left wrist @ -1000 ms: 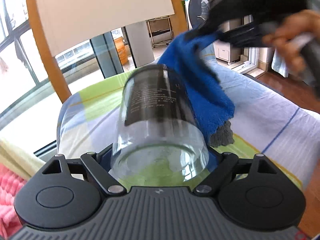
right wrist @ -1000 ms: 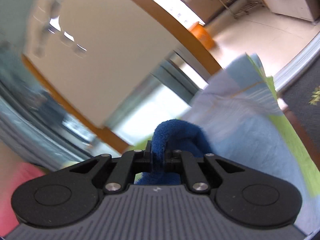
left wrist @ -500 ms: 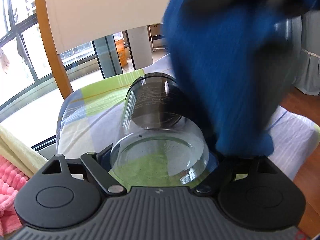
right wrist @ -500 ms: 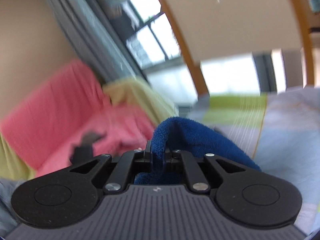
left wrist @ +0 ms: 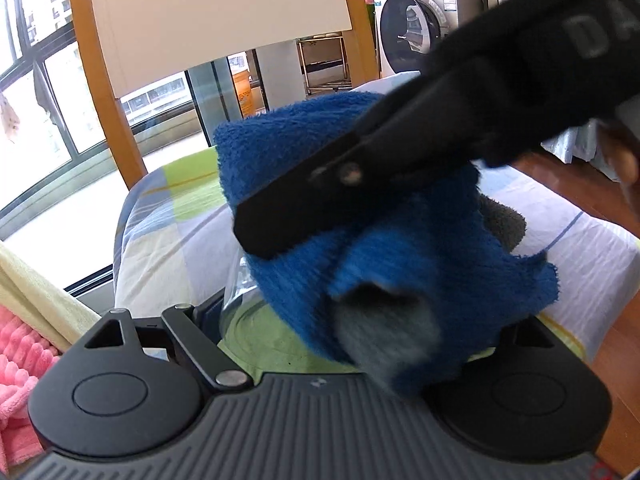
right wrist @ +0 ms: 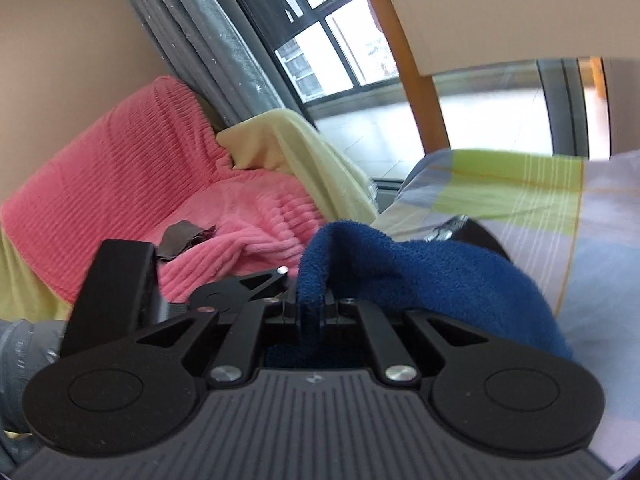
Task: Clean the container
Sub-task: 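Wipe the jar's glass base and side with the towel in the right gripper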
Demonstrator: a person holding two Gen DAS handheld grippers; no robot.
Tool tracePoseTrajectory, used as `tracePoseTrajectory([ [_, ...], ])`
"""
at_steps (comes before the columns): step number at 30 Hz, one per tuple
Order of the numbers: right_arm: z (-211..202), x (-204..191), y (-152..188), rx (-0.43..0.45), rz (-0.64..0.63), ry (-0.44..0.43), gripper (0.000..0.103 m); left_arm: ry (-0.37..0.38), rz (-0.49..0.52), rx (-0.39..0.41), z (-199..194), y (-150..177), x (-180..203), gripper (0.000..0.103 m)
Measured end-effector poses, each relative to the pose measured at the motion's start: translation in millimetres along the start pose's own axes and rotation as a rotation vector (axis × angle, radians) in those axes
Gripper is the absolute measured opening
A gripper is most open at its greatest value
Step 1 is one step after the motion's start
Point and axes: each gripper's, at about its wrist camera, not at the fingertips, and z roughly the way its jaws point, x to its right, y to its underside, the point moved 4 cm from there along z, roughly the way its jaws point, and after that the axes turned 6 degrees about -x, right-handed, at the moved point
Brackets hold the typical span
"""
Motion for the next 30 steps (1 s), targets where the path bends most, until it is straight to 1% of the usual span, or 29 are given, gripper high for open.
tracePoseTrajectory([
  [6, 11.0, 18.7, -13.8, 0.055, -0.05, 0.082, 0.002, -0.021, 0.028, -0.001, 2.3, -1.1, 2.1, 0.085],
  [11, 15.2, 35.9, -26.1, 0.112, -0.084, 0.212, 0.002, -0.026, 0.037, 0.0, 3.7, -1.0, 0.9, 0.085],
  [14, 10.4, 47.0, -26.5, 0.143, -0.032, 0.197, 0.002, -0.033, 0.033, -0.001, 4.6, -1.0, -2.0, 0.085],
  [17, 6.1, 49.5, -21.6, 0.171, 0.008, 0.19, 0.003, -0.012, 0.011, -0.019, 6.2, -0.3, -6.1, 0.085],
  [18, 4.3, 50.5, -19.9, 0.18, 0.02, 0.186, 0.003, 0.021, -0.013, -0.016, 4.6, -0.7, -8.9, 0.085],
  [21, -2.1, 54.7, -14.5, 0.205, 0.058, 0.173, 0.003, 0.149, -0.143, 0.006, -2.9, -4.0, -26.2, 0.086],
  [23, -6.7, 57.9, -10.9, 0.222, 0.087, 0.164, 0.003, 0.187, -0.185, 0.001, -1.4, -3.9, -33.6, 0.088],
  [25, -11.7, 59.5, -7.0, 0.236, 0.107, 0.161, 0.003, 0.172, -0.152, -0.001, 0.8, -3.0, -29.6, 0.087],
  [30, -25.4, 64.3, 4.1, 0.268, 0.181, 0.149, 0.003, 0.09, -0.007, 0.024, 0.2, -0.4, -11.8, 0.086],
])
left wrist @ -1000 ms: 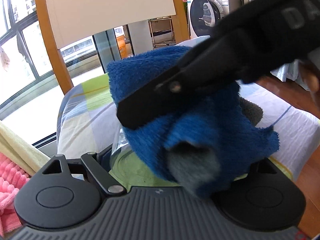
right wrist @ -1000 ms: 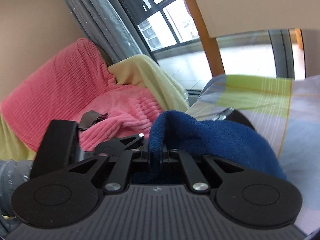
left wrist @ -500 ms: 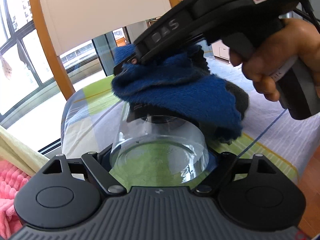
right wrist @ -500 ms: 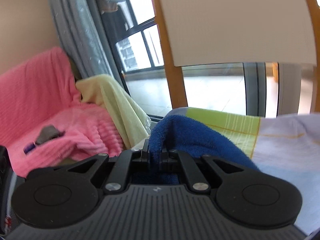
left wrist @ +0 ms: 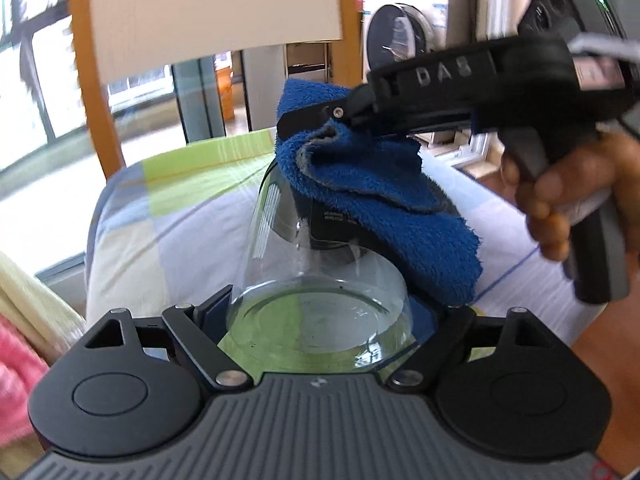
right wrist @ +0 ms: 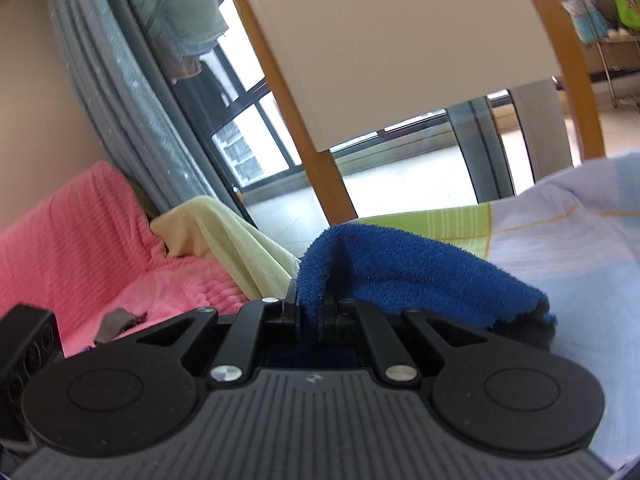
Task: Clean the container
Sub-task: 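Wipe the jar's glass base and side with the towel in the right gripper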
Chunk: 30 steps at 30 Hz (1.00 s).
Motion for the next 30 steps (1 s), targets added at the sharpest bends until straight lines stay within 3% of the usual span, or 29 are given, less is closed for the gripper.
tracePoseTrajectory([
  [3, -10.9, -2.2, 2.6, -0.004, 0.021, 0.018, 0.006, -0.056, 0.093, 0.013, 0.4, 3.5, 11.9, 0.086],
  [6, -25.4, -21.5, 10.3, -0.023, -0.035, -0.029, 0.007, -0.098, 0.146, 0.012, 3.6, 5.1, 18.5, 0.085],
  [12, -34.2, -50.6, 40.8, -0.081, -0.062, -0.17, 0.007, -0.111, 0.158, 0.011, 8.4, 2.3, 19.2, 0.085],
  [18, -12.5, -38.7, 46.0, -0.08, 0.013, -0.227, 0.003, -0.118, 0.16, 0.009, 12.9, 0.5, 18.0, 0.085],
  [24, 9.1, -33.4, 35.3, -0.067, -0.044, -0.177, 0.002, -0.144, 0.178, 0.006, 17.1, -1.6, 21.4, 0.085],
  [30, 10.4, -15.6, 17.2, -0.001, -0.071, -0.043, 0.002, -0.154, 0.179, 0.007, 20.7, -3.7, 21.1, 0.086],
])
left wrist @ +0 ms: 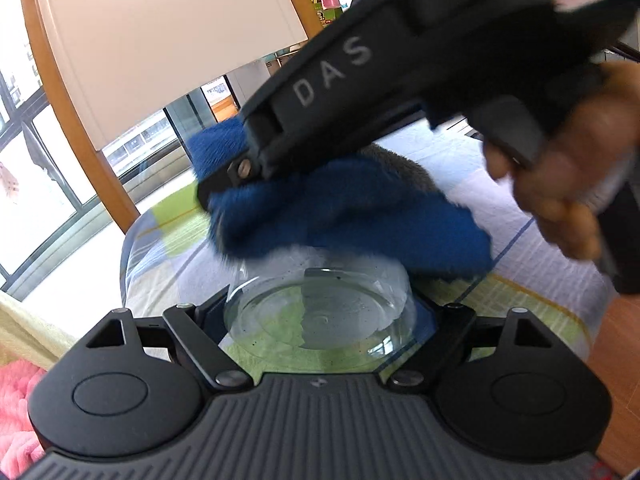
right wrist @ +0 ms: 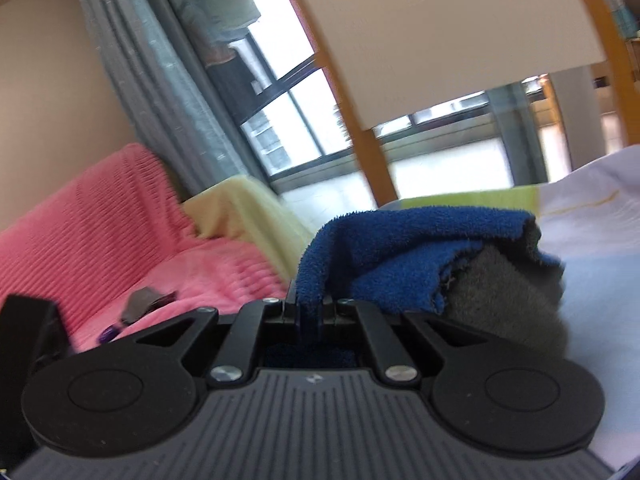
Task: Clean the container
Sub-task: 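Wipe the jar's glass base and side with the towel in the right gripper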
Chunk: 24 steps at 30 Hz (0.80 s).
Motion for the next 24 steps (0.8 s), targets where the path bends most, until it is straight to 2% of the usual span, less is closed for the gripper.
tracePoseTrajectory([
  [2, -5.5, 14.2, -3.9, 0.033, 0.044, 0.02, 0.002, -0.004, 0.004, -0.003, 1.9, -0.3, 0.6, 0.086],
  [6, -15.2, 29.7, -3.5, 0.063, 0.124, 0.004, 0.002, 0.02, -0.022, -0.023, 7.5, -0.4, -3.9, 0.087],
  [13, -31.3, 35.9, 7.4, 0.109, 0.194, -0.014, 0.002, 0.259, -0.251, 0.004, 9.8, -9.4, -29.8, 0.087],
  [15, -34.0, 37.4, 9.8, 0.121, 0.22, -0.015, 0.002, 0.214, -0.188, 0.019, 14.6, -11.2, -28.9, 0.087],
  [17, -36.0, 36.8, 9.6, 0.121, 0.233, -0.003, 0.002, 0.137, -0.096, 0.036, 11.3, -8.8, -16.9, 0.087],
  [19, -39.4, 32.2, 9.0, 0.11, 0.236, 0.012, 0.006, 0.077, -0.027, 0.045, 16.7, -13.0, -7.5, 0.087],
  [21, -45.9, 22.3, 10.4, 0.095, 0.225, -0.013, 0.007, -0.039, 0.065, 0.052, 19.2, -9.4, -0.8, 0.085],
  [23, -53.0, 8.5, 15.7, 0.077, 0.209, -0.07, 0.007, -0.09, 0.106, 0.053, 16.5, -1.8, -0.1, 0.085],
  [24, -56.3, 1.3, 19.1, 0.063, 0.203, -0.097, 0.007, -0.086, 0.096, 0.051, 16.7, -1.4, -2.2, 0.085],
])
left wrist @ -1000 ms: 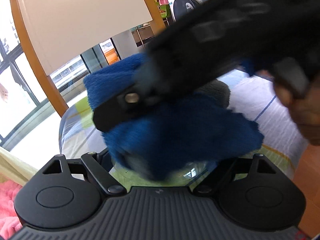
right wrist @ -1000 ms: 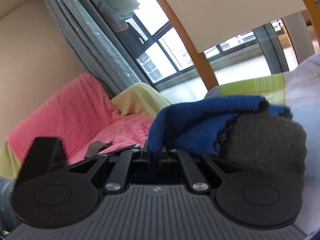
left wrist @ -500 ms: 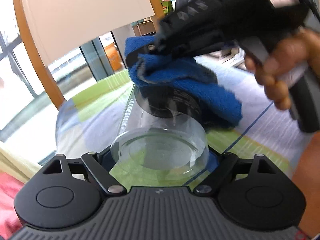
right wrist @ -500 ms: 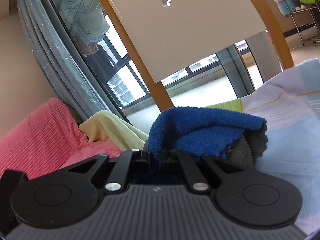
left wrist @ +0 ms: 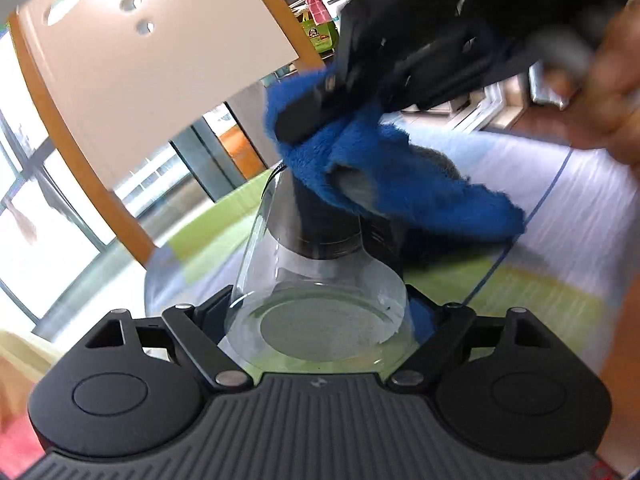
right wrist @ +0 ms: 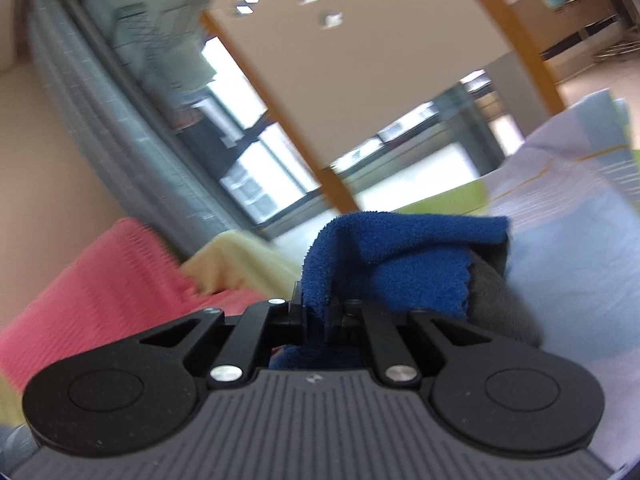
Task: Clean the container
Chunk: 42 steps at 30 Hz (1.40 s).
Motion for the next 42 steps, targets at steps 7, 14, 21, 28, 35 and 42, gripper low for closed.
tracePoseTrajectory([
  [7, 13.9, -21.2, 28.9, -0.116, -0.024, -0.07, 0.007, -0.019, 0.029, 0.007, 12.1, -2.3, 0.4, 0.085],
  [14, 33.6, -12.0, 15.8, -0.109, -0.041, -0.062, 0.003, -0.022, 0.029, 0.003, 19.9, -4.5, -2.0, 0.085],
  [21, 53.3, -5.7, -11.0, -0.069, -0.15, 0.065, 0.003, -0.019, 0.02, -0.003, 28.3, -7.0, -5.9, 0.085],
  [28, 40.5, 14.9, -26.9, -0.016, -0.126, 0.114, 0.003, -0.012, 0.009, -0.005, 36.1, -9.8, -9.9, 0.085],
  [35, 28.2, 24.2, -25.2, 0.028, -0.051, 0.099, 0.003, 0.172, -0.217, -0.04, 49.1, -5.0, -45.1, 0.089],
  [42, 12.1, 15.5, -19.8, 0.042, -0.009, 0.135, 0.007, 0.087, -0.096, -0.039, 66.8, -2.7, -25.2, 0.088],
])
